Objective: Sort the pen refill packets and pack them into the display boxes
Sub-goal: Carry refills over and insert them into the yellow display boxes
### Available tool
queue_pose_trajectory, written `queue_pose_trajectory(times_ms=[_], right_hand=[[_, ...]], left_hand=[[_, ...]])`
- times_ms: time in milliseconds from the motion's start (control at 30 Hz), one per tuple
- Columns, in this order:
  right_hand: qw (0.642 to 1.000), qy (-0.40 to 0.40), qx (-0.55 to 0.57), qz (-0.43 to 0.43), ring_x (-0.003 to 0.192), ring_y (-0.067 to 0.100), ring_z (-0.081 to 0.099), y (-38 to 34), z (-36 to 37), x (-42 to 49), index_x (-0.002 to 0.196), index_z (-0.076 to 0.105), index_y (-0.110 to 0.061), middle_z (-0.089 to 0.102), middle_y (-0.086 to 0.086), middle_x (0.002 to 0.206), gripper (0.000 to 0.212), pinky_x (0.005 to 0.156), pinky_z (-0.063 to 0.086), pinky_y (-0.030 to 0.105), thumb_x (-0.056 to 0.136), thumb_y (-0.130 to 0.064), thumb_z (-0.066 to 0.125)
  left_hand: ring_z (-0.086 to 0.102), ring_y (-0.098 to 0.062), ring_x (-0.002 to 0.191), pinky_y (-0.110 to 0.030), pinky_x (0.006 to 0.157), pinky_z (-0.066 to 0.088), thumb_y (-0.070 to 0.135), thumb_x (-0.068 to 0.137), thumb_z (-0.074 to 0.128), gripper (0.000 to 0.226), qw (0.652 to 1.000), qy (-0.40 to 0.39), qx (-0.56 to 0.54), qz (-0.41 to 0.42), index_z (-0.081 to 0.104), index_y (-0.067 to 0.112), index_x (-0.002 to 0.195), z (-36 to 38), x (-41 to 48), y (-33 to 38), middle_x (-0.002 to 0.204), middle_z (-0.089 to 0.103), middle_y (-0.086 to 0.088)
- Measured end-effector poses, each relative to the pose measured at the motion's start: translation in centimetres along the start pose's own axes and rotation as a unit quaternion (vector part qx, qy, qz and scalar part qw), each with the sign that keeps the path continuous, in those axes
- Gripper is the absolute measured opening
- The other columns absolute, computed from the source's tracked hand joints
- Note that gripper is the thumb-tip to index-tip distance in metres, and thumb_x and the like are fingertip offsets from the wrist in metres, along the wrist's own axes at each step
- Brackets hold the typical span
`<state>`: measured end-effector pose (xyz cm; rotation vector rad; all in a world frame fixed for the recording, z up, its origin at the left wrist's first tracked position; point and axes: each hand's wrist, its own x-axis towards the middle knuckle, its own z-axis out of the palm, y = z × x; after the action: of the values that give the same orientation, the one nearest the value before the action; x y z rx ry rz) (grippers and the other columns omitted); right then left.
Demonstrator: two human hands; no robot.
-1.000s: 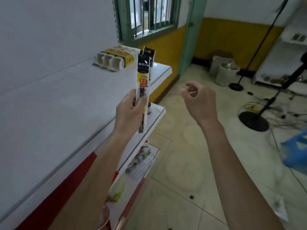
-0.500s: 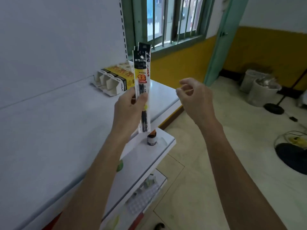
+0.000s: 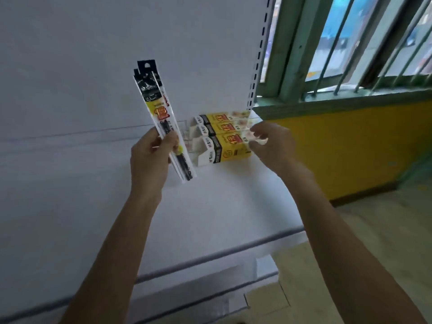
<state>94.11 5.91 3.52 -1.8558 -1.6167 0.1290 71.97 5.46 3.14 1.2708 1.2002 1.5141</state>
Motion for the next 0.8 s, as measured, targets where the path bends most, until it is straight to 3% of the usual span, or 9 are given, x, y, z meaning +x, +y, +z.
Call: queue_pose_trajectory(times_ms=[133,200,300,400,600,700,800], right_hand=[[0.984,-0.14,-0.046,-0.099,0.128,0.02,0.037,1.6,2.1,3.3,0.127,0.052,-0.021,0.049,0.001,0.136,0.048,0.107,0.029,0.039,0.081,-0.026,0.066],[0.973,-0.17,-0.062,-0.142,0.134,0.019,0.031,2.1,2.9,4.2,0.131,0.048,-0.023,0.045,0.0,0.14,0.058,0.11,0.022,0.042,0.078,-0.031,0.07],[0.967,-0.149,-0.111,-0.174,0.132,0.016,0.031,2.5,3.4,5.0,0.131,0.047,-0.031,0.044,-0.007,0.14,0.06,0.102,0.022,0.042,0.076,-0.039,0.069],[0.972,-0.126,-0.075,-0.186,0.127,0.017,0.037,2.9,3.1,5.1,0.125,0.054,-0.031,0.052,-0.008,0.132,0.056,0.097,0.023,0.038,0.073,-0.04,0.072],[0.962,-0.122,0.035,-0.243,0.113,0.022,0.046,2.5,3.1,3.8,0.121,0.059,-0.017,0.053,0.0,0.115,0.06,0.101,0.034,0.044,0.064,-0.022,0.081],[0.945,-0.113,0.111,-0.287,0.102,0.014,0.045,1.9,2.5,3.0,0.117,0.06,-0.014,0.044,-0.008,0.108,0.062,0.092,0.041,0.038,0.06,-0.014,0.084],[0.936,-0.091,0.15,-0.305,0.101,0.01,0.047,1.7,2.0,2.0,0.117,0.058,-0.013,0.042,-0.01,0.112,0.062,0.087,0.037,0.014,0.06,-0.016,0.084]], left_hand=[[0.055,-0.013,0.073,-0.032,0.073,0.047,0.017,0.088,0.059,0.022,0.994,0.106,-0.006,-0.022,0.065,0.028,0.07,1.4,0.1,-0.9,0.064,0.06,0.011],[0.055,-0.009,0.07,-0.029,0.072,0.045,0.019,0.089,0.058,0.023,0.988,0.149,0.01,-0.03,0.062,0.028,0.068,1.9,0.1,-1.1,0.062,0.059,0.014],[0.05,-0.005,0.063,-0.026,0.068,0.041,0.023,0.088,0.058,0.022,0.977,0.208,0.036,-0.022,0.057,0.029,0.067,1.9,0.2,-1.1,0.059,0.058,0.016],[0.052,-0.004,0.056,-0.023,0.059,0.043,0.023,0.086,0.062,0.013,0.965,0.26,0.031,0.0,0.055,0.027,0.075,1.7,0.2,-1.0,0.068,0.059,0.009],[0.057,-0.001,0.055,-0.023,0.055,0.046,0.019,0.085,0.062,0.008,0.944,0.324,0.051,0.046,0.056,0.025,0.086,1.5,-0.1,-0.5,0.067,0.063,0.014],[0.062,-0.002,0.062,-0.019,0.056,0.047,0.015,0.086,0.062,0.013,0.934,0.339,0.054,0.096,0.057,0.02,0.096,2.2,-0.9,0.1,0.067,0.066,0.021],[0.064,0.003,0.071,-0.019,0.064,0.051,0.012,0.085,0.064,0.019,0.937,0.322,0.061,0.121,0.057,0.021,0.101,3.7,-1.9,0.5,0.073,0.066,0.028]])
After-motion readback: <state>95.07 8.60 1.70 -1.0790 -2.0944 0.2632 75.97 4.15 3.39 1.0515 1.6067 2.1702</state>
